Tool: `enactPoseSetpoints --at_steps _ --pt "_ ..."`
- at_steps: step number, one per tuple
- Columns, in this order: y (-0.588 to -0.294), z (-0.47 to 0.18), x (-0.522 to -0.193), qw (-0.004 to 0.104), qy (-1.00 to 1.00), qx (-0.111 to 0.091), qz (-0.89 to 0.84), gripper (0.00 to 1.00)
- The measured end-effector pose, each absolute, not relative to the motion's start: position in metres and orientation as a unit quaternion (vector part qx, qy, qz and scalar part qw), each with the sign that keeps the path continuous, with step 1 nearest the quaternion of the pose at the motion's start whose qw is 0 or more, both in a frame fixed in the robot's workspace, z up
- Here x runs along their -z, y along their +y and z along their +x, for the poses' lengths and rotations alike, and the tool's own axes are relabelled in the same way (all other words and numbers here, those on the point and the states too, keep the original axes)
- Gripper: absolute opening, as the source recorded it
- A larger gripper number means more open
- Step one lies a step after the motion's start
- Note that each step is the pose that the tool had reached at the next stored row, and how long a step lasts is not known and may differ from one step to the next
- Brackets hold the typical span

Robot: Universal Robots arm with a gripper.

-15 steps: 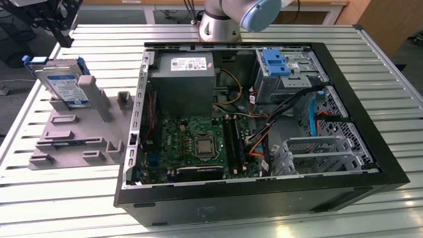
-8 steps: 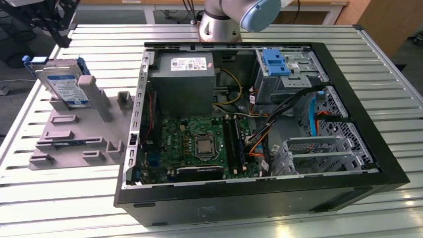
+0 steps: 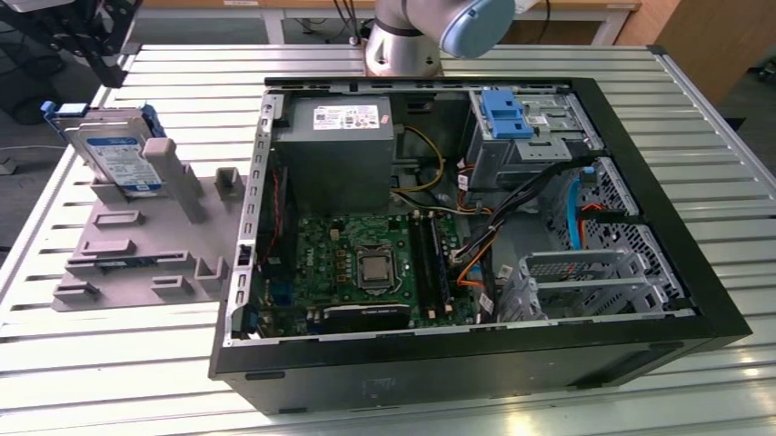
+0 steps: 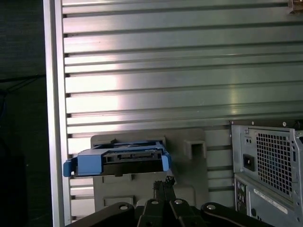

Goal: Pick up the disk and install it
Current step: 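Reach for the disk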

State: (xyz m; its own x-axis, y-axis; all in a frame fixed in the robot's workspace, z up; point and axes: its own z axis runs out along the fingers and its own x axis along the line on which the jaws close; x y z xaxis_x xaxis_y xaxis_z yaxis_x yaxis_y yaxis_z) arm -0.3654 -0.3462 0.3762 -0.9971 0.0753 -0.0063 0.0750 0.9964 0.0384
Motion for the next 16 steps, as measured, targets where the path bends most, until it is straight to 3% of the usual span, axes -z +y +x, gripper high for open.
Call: enactPoseSetpoints --at_steps 16 --pt "-0.3462 -0.3673 -0.3763 0.004 0.999 -0.019 0.038 0.11"
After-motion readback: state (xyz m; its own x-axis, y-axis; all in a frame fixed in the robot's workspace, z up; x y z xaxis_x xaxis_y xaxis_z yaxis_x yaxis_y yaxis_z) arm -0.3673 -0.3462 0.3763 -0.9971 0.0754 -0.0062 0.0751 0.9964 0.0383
